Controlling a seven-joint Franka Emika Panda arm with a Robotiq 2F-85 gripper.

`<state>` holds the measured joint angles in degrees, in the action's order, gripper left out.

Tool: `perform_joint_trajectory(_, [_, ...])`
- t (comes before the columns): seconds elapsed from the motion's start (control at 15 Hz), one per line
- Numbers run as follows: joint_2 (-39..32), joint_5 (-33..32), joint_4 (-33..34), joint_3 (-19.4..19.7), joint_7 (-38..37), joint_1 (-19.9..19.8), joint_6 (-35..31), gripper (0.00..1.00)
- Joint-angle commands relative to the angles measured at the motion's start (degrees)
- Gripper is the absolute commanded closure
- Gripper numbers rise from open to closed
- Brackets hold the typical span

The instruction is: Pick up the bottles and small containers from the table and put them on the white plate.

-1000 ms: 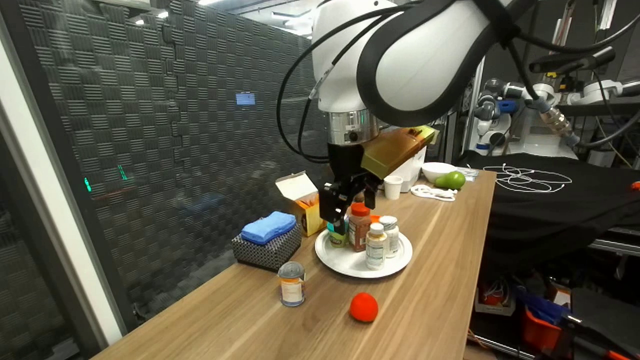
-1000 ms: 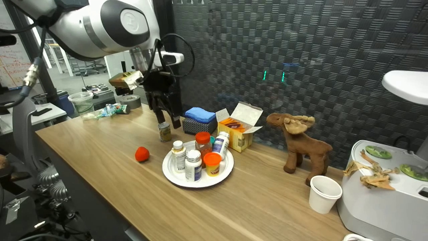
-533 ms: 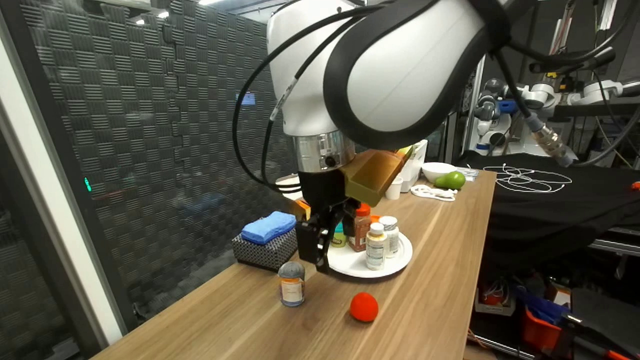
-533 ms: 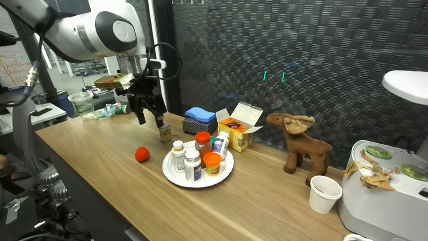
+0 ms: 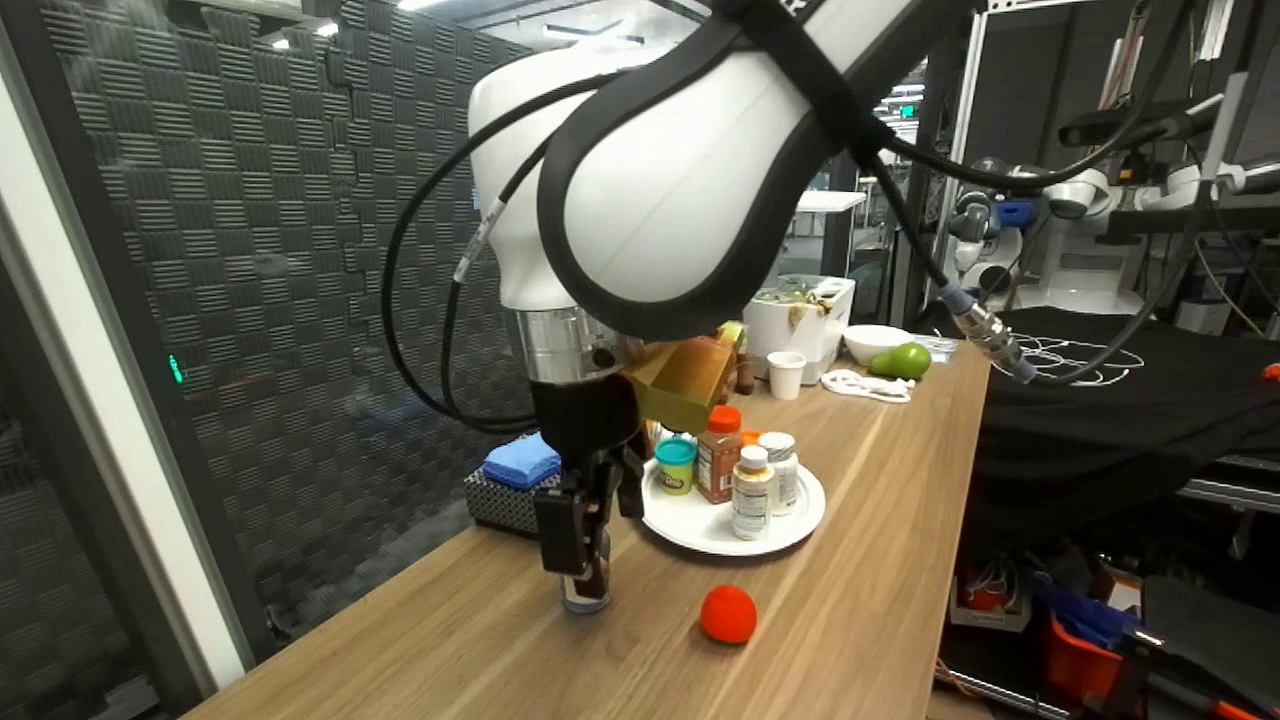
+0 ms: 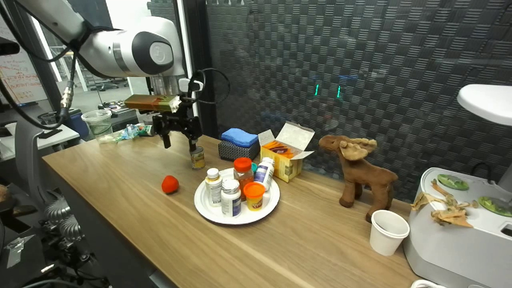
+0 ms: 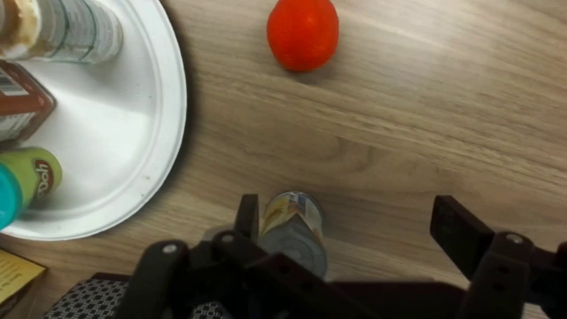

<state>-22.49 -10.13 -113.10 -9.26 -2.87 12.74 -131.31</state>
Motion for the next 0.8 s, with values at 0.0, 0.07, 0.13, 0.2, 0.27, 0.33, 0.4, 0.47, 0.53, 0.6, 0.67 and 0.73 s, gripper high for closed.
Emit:
perform_joint_trajectory(0.0, [-2.9, 2.8, 5.0, -0.5, 5.9, -1.3, 1.2, 0.00])
perform_joint_trajectory(0.07, [-3.4, 2.8, 5.7, -0.3, 6.6, -1.4, 1.3, 0.00])
perform_joint_trajectory(0.13, [-3.7, 2.9, 6.1, -0.2, 7.4, -1.7, 1.2, 0.00])
perform_joint_trajectory(0.2, [-4.1, 2.9, 6.6, -0.1, 8.1, -2.0, 1.1, 0.00])
perform_joint_trajectory(0.27, [-4.3, 3.2, 7.0, -0.2, 8.9, -2.5, 1.4, 0.00])
perform_joint_trajectory(0.33, [-4.5, 3.2, 7.3, -0.1, 9.5, -2.8, 1.4, 0.00])
perform_joint_trajectory(0.4, [-4.5, 3.3, 7.4, 0.0, 10.4, -3.4, 1.6, 0.00])
perform_joint_trajectory(0.47, [-4.3, 3.6, 7.4, -0.1, 11.4, -4.0, 1.7, 0.00])
perform_joint_trajectory(0.53, [-4.2, 3.9, 7.3, -0.1, 12.4, -4.6, 1.7, 0.00])
perform_joint_trajectory(0.6, [-4.1, 4.1, 7.2, -0.1, 13.3, -5.1, 1.6, 0.00])
perform_joint_trajectory(0.67, [-4.1, 4.5, 7.3, -0.2, 14.2, -5.6, 1.7, 0.00])
perform_joint_trajectory(0.73, [-4.2, 5.0, 7.5, -0.3, 15.1, -6.1, 2.1, 0.00])
